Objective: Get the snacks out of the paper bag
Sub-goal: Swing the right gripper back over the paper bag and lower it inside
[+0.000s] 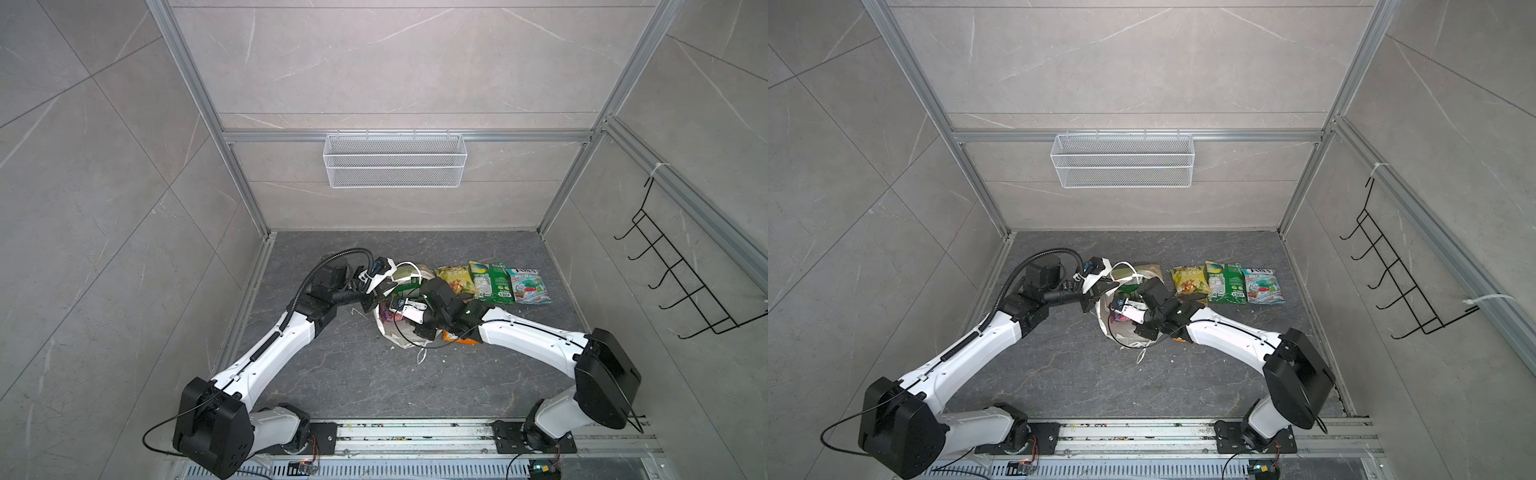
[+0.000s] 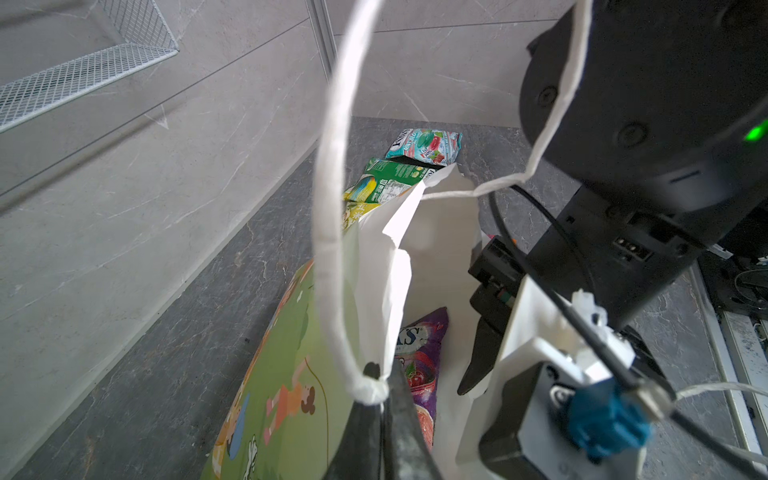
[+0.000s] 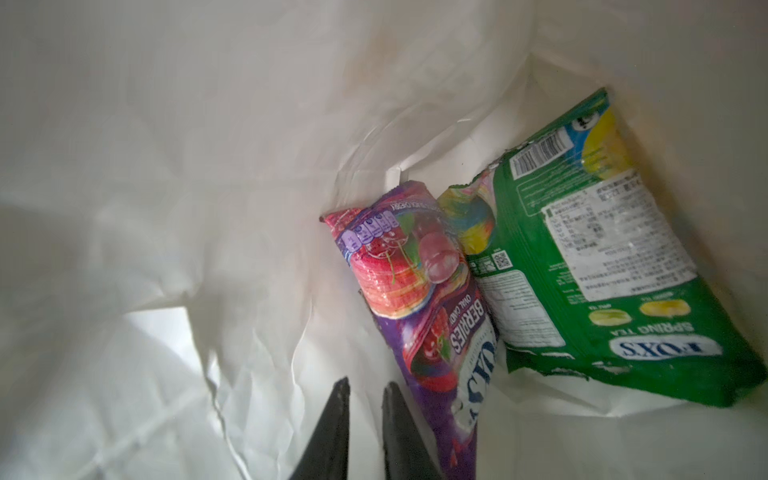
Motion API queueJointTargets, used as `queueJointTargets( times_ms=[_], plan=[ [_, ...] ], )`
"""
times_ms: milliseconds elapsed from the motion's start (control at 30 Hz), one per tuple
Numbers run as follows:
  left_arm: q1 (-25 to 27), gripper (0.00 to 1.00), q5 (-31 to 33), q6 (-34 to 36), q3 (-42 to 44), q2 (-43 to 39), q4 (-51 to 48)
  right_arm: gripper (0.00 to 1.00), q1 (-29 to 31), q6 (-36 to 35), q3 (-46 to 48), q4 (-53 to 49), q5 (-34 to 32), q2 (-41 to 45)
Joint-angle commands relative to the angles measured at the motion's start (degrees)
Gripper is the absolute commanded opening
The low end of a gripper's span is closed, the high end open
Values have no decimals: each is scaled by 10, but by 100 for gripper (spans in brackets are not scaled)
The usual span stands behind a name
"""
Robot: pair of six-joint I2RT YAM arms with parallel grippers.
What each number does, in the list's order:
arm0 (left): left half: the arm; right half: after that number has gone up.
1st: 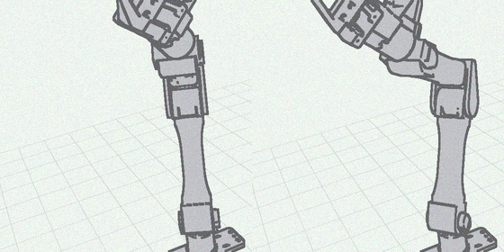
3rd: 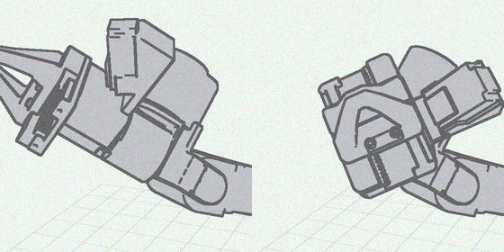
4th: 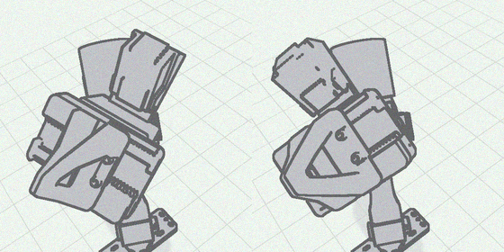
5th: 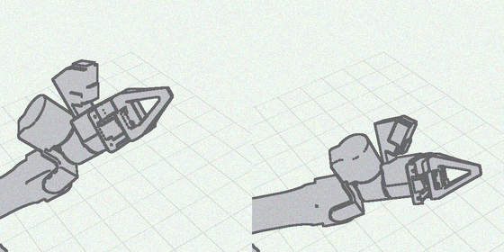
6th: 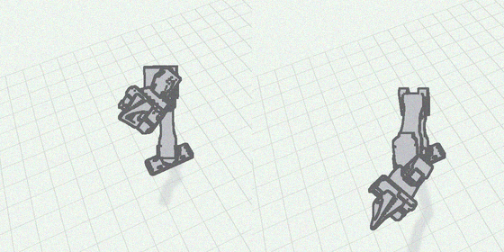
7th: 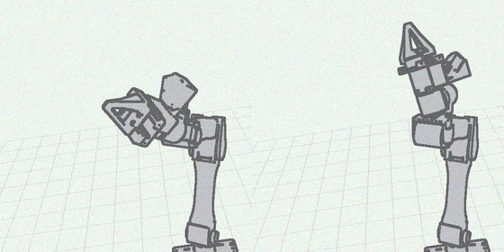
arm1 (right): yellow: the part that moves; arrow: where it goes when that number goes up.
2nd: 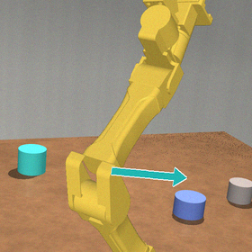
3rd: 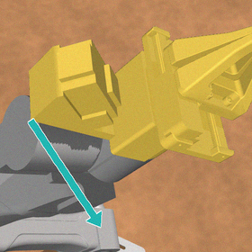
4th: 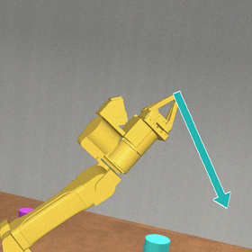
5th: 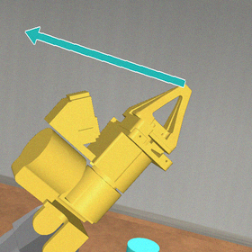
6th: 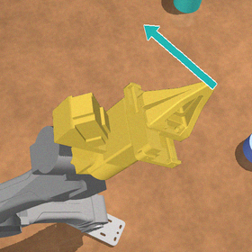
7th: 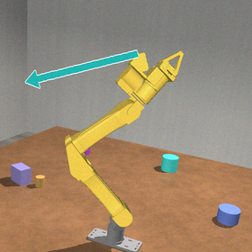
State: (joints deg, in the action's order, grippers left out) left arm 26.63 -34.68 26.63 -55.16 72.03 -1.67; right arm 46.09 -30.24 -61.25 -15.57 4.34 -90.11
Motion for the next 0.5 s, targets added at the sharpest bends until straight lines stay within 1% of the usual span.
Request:
queueJointTargets(
  times_ms=[0,133,233,467],
  plan=[
    [0,0,-3,13,-17,-18,7,21,4,-33,-30,-16,-17,-25],
    [0,0,-3,12,-20,-17,6,24,4,-50,-64,-58,-25,-59],
    [0,0,-4,13,-21,-15,6,28,5,-59,-81,-90,-9,-78],
    [0,0,-5,11,-23,-9,10,35,14,-63,-95,-112,-12,-101]
  ],
)
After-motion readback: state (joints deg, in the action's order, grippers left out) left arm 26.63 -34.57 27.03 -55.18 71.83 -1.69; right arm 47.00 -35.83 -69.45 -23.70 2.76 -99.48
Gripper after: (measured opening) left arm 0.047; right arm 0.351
